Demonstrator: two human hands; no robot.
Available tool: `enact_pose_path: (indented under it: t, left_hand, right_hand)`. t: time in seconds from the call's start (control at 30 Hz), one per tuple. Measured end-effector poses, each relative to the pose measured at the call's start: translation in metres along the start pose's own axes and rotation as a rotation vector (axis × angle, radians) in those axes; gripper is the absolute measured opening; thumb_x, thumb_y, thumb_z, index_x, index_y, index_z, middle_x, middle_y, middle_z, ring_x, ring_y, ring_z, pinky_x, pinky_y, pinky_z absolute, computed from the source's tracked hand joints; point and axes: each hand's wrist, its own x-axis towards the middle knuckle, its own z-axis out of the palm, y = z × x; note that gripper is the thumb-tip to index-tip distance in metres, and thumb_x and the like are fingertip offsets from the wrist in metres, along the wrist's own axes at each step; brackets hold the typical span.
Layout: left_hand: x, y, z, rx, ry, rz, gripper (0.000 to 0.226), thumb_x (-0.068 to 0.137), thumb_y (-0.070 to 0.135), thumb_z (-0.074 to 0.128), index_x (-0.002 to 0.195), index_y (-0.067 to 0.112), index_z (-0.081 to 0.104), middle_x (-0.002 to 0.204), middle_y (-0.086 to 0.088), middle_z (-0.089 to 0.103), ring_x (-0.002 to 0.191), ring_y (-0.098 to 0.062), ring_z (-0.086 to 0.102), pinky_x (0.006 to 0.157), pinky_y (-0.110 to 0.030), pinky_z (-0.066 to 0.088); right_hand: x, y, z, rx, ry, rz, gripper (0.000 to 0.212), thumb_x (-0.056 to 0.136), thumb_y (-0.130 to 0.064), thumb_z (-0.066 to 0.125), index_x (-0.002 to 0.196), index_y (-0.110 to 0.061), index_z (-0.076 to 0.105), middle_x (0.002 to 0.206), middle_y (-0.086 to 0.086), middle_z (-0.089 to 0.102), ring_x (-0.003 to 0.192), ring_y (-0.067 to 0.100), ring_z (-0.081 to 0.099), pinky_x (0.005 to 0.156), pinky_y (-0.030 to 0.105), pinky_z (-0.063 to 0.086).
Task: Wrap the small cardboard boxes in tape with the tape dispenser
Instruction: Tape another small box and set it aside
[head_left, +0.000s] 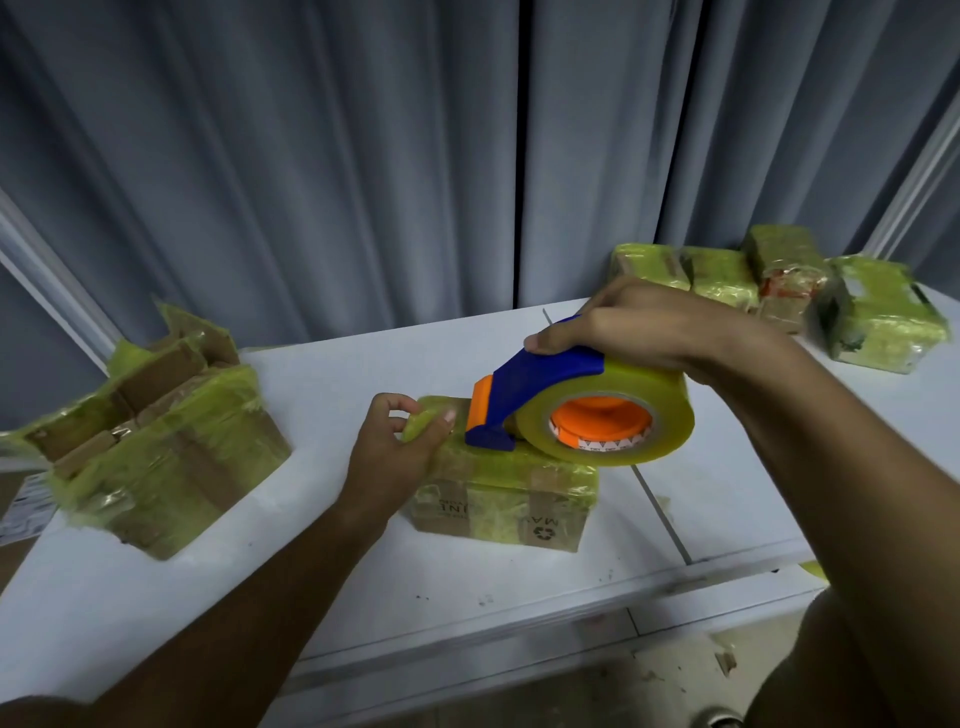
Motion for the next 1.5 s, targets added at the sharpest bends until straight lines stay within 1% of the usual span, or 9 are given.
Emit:
enact_pose_path:
  t: [0.27, 0.43, 0.6, 0.73, 0.87, 1.03, 1.13, 1.33, 1.5]
  left_hand:
    - [0.008, -0.003, -0.006, 0.165, -0.002, 0.076, 0.035, 0.086, 0.039, 0.071, 0.105, 0.017, 0.051, 0.09, 0.01, 0.054, 0.082, -0.006, 0.054, 0.067, -0.03, 0.051]
    - [0.016, -0.006, -0.008, 0.215, 0.033, 0.11, 0.034, 0.086, 0.038, 0.072, 0.103, 0.017, 0.051, 0.089, 0.012, 0.052, 0.083, -0.005, 0.051, 0.064, -0.023, 0.047]
    - [0.022, -0.013, -0.008, 0.313, 0.067, 0.207, 0.031, 0.085, 0.044, 0.07, 0.1, 0.023, 0.053, 0.104, 0.001, 0.058, 0.094, -0.017, 0.057, 0.07, -0.025, 0.05]
    - [0.017, -0.009, -0.009, 0.577, 0.172, 0.56, 0.022, 0.092, 0.042, 0.059, 0.105, 0.026, 0.068, 0.127, 0.0, 0.057, 0.119, -0.021, 0.048, 0.098, -0.034, 0.038]
    - [-0.004, -0.006, 0.005, 0.676, -0.048, 0.887, 0.034, 0.099, 0.031, 0.046, 0.112, 0.014, 0.073, 0.117, -0.001, 0.07, 0.116, -0.02, 0.06, 0.108, -0.034, 0.04]
    - [-0.017, -0.021, 0.003, 0.875, -0.135, 0.933, 0.061, 0.101, 0.051, 0.034, 0.139, 0.008, 0.054, 0.142, -0.005, 0.055, 0.133, -0.017, 0.049, 0.112, -0.035, 0.037]
    - [-0.013, -0.026, -0.005, 0.963, -0.187, 0.954, 0.075, 0.095, 0.066, 0.038, 0.141, 0.008, 0.051, 0.145, -0.005, 0.051, 0.135, -0.017, 0.046, 0.114, -0.035, 0.032]
    - [0.003, -0.028, -0.025, 1.027, -0.192, 0.951, 0.073, 0.092, 0.063, 0.041, 0.14, 0.01, 0.052, 0.144, -0.006, 0.052, 0.131, -0.023, 0.052, 0.106, -0.037, 0.037]
    - [0.016, -0.03, -0.037, 1.009, -0.212, 0.908, 0.074, 0.094, 0.065, 0.034, 0.145, 0.012, 0.045, 0.149, -0.003, 0.046, 0.137, -0.02, 0.045, 0.11, -0.04, 0.037]
  right_hand:
    - [-0.006, -0.002, -0.006, -0.024, -0.038, 0.007, 0.045, 0.079, -0.066, 0.072, 0.083, -0.021, 0.077, 0.075, -0.003, 0.077, 0.069, 0.021, 0.075, 0.072, 0.035, 0.063]
    - [-0.015, 0.014, -0.019, 0.042, -0.04, 0.044, 0.041, 0.079, -0.062, 0.074, 0.084, -0.021, 0.077, 0.072, -0.004, 0.077, 0.07, 0.022, 0.076, 0.076, 0.037, 0.064]
    - [-0.015, 0.028, -0.015, 0.06, -0.031, 0.045, 0.041, 0.079, -0.061, 0.074, 0.081, -0.02, 0.077, 0.071, -0.005, 0.076, 0.069, 0.018, 0.075, 0.074, 0.034, 0.062]
    - [-0.011, 0.03, -0.01, 0.032, -0.001, 0.044, 0.043, 0.08, -0.061, 0.074, 0.077, -0.018, 0.076, 0.069, -0.005, 0.075, 0.058, 0.012, 0.071, 0.067, 0.03, 0.059]
    - [-0.007, 0.03, -0.007, 0.029, 0.038, 0.022, 0.04, 0.08, -0.058, 0.075, 0.071, -0.019, 0.074, 0.07, -0.001, 0.074, 0.067, 0.02, 0.071, 0.066, 0.031, 0.056]
    - [-0.003, 0.029, -0.006, 0.059, 0.038, 0.024, 0.038, 0.083, -0.056, 0.074, 0.087, -0.019, 0.077, 0.08, 0.0, 0.076, 0.075, 0.022, 0.074, 0.075, 0.035, 0.062]
    - [-0.003, 0.026, -0.004, 0.059, 0.034, 0.023, 0.039, 0.081, -0.058, 0.074, 0.085, -0.019, 0.078, 0.076, -0.002, 0.076, 0.073, 0.022, 0.074, 0.073, 0.034, 0.061]
    - [-0.006, 0.022, 0.001, 0.13, -0.001, -0.003, 0.043, 0.079, -0.059, 0.077, 0.084, -0.016, 0.08, 0.078, -0.001, 0.077, 0.077, 0.023, 0.075, 0.077, 0.038, 0.061]
    - [0.0, 0.016, 0.007, 0.152, -0.022, 0.003, 0.047, 0.076, -0.062, 0.076, 0.086, -0.017, 0.08, 0.082, -0.001, 0.078, 0.08, 0.024, 0.076, 0.085, 0.043, 0.063]
